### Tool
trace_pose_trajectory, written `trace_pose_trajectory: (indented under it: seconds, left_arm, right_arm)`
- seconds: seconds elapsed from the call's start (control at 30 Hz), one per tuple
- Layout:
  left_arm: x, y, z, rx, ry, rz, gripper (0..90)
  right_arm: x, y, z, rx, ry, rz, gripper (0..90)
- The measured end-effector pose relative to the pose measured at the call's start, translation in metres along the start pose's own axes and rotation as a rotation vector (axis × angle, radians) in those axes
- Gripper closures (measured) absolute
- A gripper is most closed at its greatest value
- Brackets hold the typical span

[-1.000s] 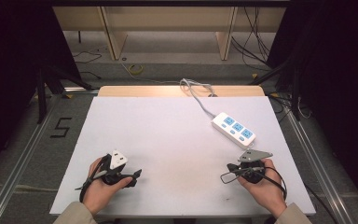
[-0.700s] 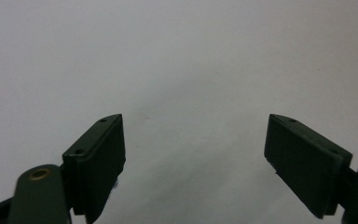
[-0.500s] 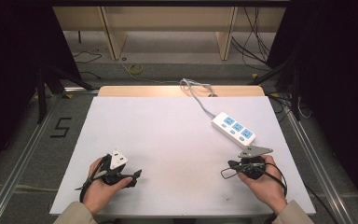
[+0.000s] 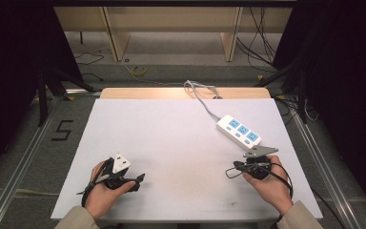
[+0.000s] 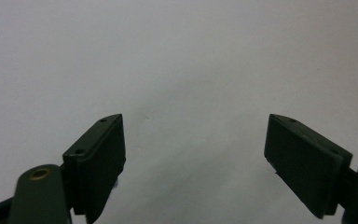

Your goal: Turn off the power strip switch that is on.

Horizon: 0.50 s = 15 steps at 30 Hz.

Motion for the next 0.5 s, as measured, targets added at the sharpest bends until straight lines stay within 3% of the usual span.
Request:
trace_pose_trajectory:
  seconds: [0.5]
  left_arm:
    - [-0.0003,0.0002,-0.0001,0.002,-0.002,0.0,20.3]
  right_arm:
    - [-0.003,0.0041,0.0062,0.002,-0.01,-0.012,90.0]
Point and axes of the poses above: each handheld gripper's, and its own axes: x roughly backward along the jaws, z roughly out of its top, y roughly to its right, the point moved 6 cm from there along -x, roughly forward along the jaws, and after that the axes turned 14 degrees about -x, right-handed, at the moved point
